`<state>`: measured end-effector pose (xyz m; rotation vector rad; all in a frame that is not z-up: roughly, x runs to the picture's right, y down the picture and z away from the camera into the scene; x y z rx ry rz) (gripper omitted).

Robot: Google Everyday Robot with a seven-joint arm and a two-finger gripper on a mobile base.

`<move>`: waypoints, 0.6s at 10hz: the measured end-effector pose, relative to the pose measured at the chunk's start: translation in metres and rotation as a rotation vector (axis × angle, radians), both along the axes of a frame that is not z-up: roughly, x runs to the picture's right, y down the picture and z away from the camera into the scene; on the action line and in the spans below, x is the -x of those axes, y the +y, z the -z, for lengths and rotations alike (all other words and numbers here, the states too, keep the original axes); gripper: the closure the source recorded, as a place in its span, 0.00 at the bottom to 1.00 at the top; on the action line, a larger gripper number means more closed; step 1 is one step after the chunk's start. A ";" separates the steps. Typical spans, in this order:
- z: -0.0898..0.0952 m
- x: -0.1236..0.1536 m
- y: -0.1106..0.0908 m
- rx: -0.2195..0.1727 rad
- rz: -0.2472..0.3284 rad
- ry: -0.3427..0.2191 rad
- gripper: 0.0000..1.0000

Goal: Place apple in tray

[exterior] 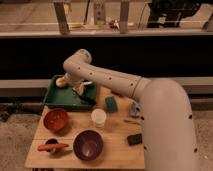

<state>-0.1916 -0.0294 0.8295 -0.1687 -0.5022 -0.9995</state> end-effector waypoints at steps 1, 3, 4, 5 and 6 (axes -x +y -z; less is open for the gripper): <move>0.000 0.000 0.000 0.000 0.000 0.000 0.20; 0.000 0.000 0.000 0.000 0.000 0.000 0.20; 0.001 0.000 -0.001 -0.002 0.000 0.000 0.20; 0.001 0.000 -0.001 -0.001 0.000 0.000 0.20; 0.001 0.000 -0.001 -0.002 0.000 0.000 0.20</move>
